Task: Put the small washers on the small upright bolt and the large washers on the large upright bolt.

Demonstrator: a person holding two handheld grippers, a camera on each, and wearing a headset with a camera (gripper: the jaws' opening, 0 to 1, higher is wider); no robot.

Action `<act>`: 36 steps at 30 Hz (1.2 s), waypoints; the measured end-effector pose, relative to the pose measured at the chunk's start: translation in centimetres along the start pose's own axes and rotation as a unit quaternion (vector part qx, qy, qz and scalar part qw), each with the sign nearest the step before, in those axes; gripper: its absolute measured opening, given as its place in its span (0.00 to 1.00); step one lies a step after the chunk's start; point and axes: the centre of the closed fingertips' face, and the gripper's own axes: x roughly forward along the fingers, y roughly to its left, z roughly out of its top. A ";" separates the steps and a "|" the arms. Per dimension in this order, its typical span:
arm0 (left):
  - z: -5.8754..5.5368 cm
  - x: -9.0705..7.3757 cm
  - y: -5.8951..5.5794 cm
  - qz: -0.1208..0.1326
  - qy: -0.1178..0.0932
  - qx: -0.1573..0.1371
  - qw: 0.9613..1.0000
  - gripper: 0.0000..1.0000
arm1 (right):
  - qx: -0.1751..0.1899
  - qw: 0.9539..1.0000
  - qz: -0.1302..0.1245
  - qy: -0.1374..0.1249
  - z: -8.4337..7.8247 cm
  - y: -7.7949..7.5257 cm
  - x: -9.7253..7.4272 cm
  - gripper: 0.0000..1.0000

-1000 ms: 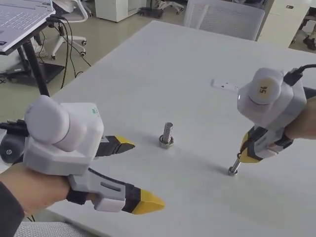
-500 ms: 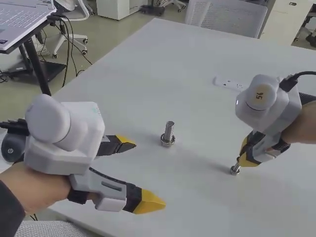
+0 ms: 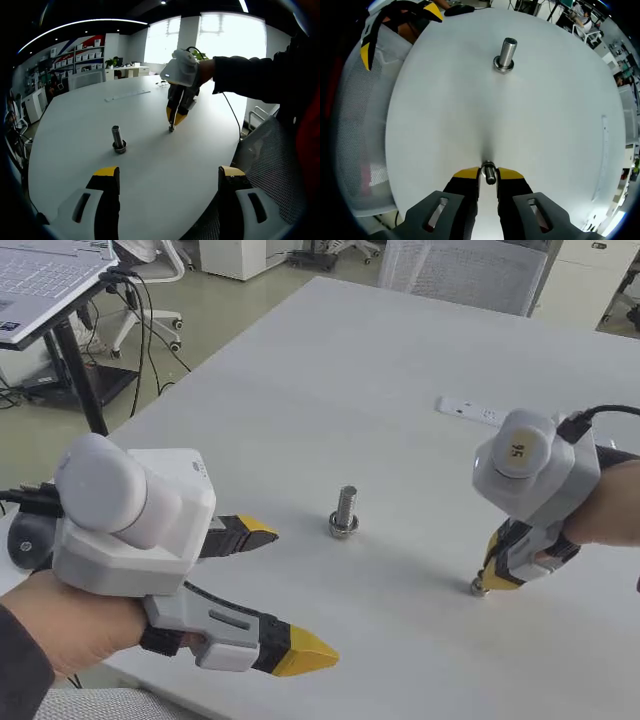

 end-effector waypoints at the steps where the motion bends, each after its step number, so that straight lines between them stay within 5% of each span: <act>1: 0.0 0.0 0.0 0.000 0.000 0.000 1.000 0.80 | 0.000 1.000 0.001 0.001 0.0 0.0 0.1 0.14; 22: 0.0 0.1 0.1 0.000 0.001 -0.002 1.000 0.80 | 0.006 1.000 0.007 0.005 0.0 0.0 1.1 0.14; 36: -0.1 0.0 -0.2 -0.002 0.001 0.000 1.000 0.80 | 0.022 1.000 0.007 -0.005 0.2 0.4 0.8 0.27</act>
